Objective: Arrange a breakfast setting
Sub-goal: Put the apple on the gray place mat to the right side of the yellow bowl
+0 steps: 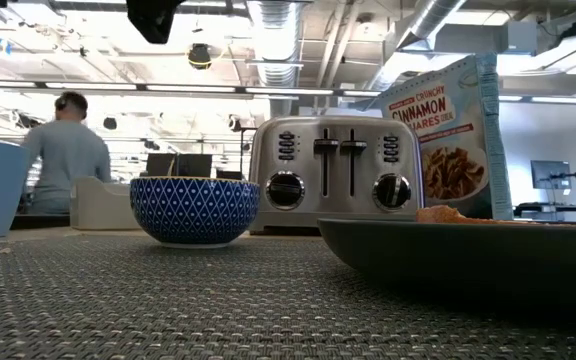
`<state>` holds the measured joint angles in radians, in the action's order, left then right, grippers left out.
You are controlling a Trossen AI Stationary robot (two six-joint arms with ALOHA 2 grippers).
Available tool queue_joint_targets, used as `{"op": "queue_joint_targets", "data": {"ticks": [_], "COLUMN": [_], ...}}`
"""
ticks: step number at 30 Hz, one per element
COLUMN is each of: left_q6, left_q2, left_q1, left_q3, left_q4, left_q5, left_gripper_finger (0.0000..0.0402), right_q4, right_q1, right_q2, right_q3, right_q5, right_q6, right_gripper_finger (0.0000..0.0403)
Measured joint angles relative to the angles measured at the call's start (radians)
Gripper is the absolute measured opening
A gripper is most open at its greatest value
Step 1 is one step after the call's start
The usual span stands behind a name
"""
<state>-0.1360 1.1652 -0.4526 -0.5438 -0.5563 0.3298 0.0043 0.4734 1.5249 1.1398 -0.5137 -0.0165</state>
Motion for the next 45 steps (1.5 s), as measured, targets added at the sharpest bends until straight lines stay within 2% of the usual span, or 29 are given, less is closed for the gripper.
{"op": "queue_joint_targets", "data": {"ticks": [6,11,17,23,26,32,34,40,45], "left_q6": [-0.015,0.002,-0.03,-0.026,-0.028,-0.034,-0.034,-0.031,-0.026], "left_q2": [0.0,0.0,0.0,0.0,0.0,0.0,0.0,0.0,0.0], "left_q1": [0.0,0.01,0.015,0.016,0.015,0.015,0.015,0.015,0.015], "left_q3": [0.061,0.061,0.061,0.061,0.06,0.06,0.06,0.06,0.06], "left_q4": [-0.083,-0.09,-0.003,0.017,0.029,0.035,0.035,0.035,0.035], "left_q5": [0.023,0.022,0.046,0.06,0.051,0.051,0.051,0.051,0.048], "left_gripper_finger": [0.0247,0.0247,0.0247,0.0247,0.0247,0.0247,0.0247,0.0247,0.0247], "right_q4": [0.131,0.178,0.195,0.238,0.259,0.336,0.35,0.446,0.51], "right_q1": [-0.071,-0.105,-0.116,-0.127,-0.13,-0.132,-0.135,-0.142,-0.166], "right_q2": [0.1,0.17,0.183,0.184,0.184,0.184,0.184,0.218,0.278], "right_q3": [0.0,0.002,0.036,0.036,0.036,0.036,0.036,0.039,0.055], "right_q5": [0.075,0.088,0.097,0.126,0.126,0.126,0.126,0.125,0.125], "right_q6": [-0.012,-0.032,-0.031,0.047,0.06,0.066,0.068,0.069,0.075], "right_gripper_finger": [0.0276,0.0276,0.0276,0.0279,0.0299,0.0384,0.0394,0.0364,0.0357]}}
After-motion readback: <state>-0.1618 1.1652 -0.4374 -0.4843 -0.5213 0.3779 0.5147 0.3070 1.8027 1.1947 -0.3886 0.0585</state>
